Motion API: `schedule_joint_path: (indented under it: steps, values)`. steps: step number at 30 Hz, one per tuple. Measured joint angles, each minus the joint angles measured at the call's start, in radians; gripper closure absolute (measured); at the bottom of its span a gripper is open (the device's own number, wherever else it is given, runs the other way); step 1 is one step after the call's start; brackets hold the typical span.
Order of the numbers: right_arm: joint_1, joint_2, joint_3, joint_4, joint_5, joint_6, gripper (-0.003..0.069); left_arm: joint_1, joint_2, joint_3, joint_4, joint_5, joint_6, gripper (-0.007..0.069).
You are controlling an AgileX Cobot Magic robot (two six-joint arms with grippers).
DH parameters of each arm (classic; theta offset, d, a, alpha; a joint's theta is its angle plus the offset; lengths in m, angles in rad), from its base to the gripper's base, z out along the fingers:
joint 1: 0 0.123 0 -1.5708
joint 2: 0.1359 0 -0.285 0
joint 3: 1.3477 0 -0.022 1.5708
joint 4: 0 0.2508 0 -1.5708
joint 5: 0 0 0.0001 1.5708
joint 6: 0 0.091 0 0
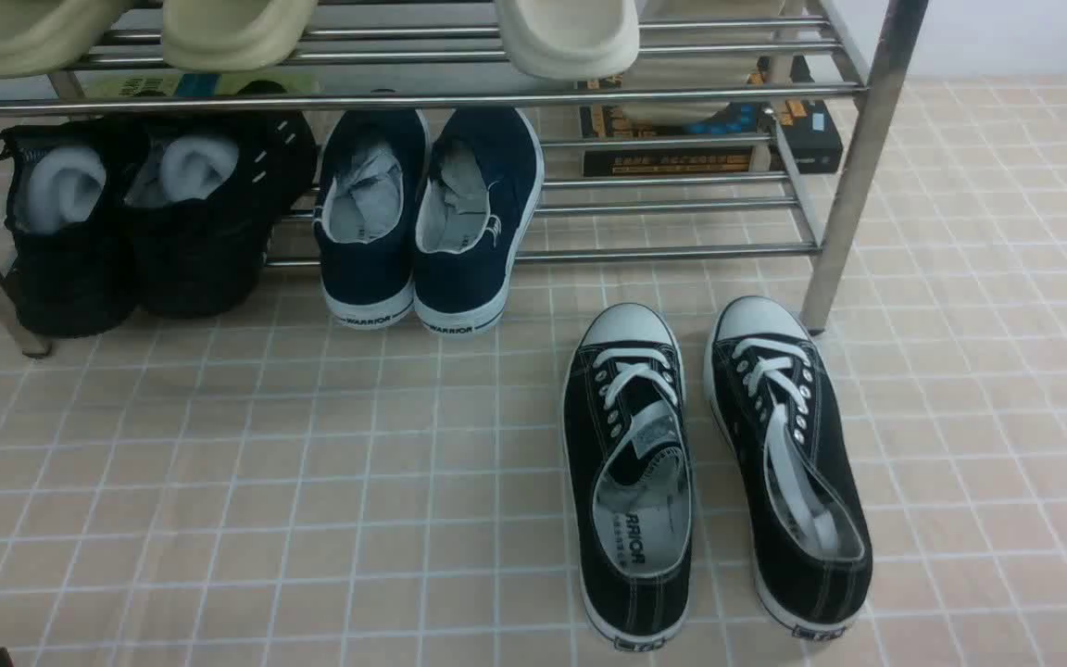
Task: Take the shoes off the shelf from the light coffee tablecloth by hand.
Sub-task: 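Grasp the leftmost shoe on the bottom shelf of the shoe rack with the left gripper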
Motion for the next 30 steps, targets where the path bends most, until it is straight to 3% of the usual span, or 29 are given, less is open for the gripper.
schedule_joint_path:
  steps: [20, 24, 27, 30]
  values:
    - [0.0, 0.0, 0.0, 0.0, 0.0, 0.0, 0.0507, 0.0, 0.0, 0.0, 0.005, 0.0, 0.0, 0.0384]
    - [0.0, 0.0, 0.0, 0.0, 0.0, 0.0, 0.0503, 0.0, 0.0, 0.0, -0.049, 0.0, 0.0, 0.0384]
    - [0.0, 0.0, 0.0, 0.0, 0.0, 0.0, 0.0501, 0.0, 0.0, 0.0, -0.221, -0.002, -0.046, 0.0384]
    - [0.0, 0.0, 0.0, 0.0, 0.0, 0.0, 0.0499, 0.0, 0.0, 0.001, -0.488, 0.002, -0.17, 0.0384]
